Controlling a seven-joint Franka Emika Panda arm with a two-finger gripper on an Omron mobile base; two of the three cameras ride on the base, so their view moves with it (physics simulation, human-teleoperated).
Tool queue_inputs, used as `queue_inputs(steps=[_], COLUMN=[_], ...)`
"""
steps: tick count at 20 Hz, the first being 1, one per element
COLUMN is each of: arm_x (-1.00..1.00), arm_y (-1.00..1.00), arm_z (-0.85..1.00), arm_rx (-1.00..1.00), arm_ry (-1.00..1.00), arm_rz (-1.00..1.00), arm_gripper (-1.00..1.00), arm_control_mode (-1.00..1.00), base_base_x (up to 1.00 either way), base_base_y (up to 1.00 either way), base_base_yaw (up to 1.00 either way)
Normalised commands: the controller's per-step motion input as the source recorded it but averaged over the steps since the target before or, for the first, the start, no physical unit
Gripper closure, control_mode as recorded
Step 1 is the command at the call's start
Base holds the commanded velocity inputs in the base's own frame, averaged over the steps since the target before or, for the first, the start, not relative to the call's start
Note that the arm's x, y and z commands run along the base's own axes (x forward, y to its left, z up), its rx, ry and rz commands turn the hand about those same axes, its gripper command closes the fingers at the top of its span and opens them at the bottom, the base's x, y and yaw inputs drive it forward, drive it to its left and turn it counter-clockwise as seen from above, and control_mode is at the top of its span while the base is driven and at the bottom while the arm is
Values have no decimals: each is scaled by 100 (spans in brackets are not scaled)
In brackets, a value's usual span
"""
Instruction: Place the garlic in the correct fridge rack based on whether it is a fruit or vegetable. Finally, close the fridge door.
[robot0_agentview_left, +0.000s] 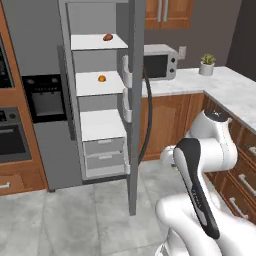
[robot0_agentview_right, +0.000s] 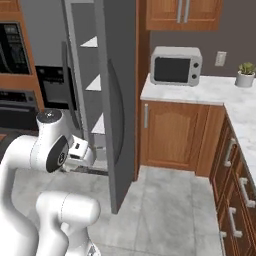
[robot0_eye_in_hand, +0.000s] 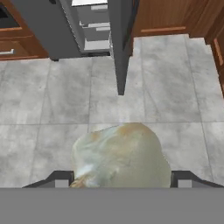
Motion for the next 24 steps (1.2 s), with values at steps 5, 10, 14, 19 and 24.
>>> queue_inputs(steps=[5, 10, 14, 19, 24], arm_x=[0, 0, 0, 0, 0], arm_y=[0, 0, 0, 0, 0], arm_z=[0, 0, 0, 0, 0], arm_rx=[0, 0, 0, 0, 0], arm_ry=[0, 0, 0, 0, 0], arm_rz=[0, 0, 0, 0, 0], arm_gripper=[100, 100, 100, 100, 100], arm_control_mode=[100, 100, 100, 100, 100], base_base_x=[32, 82, 94, 82, 54], base_base_y=[100, 81, 40, 38, 55], base_base_yaw=[-4, -21, -35, -37, -27])
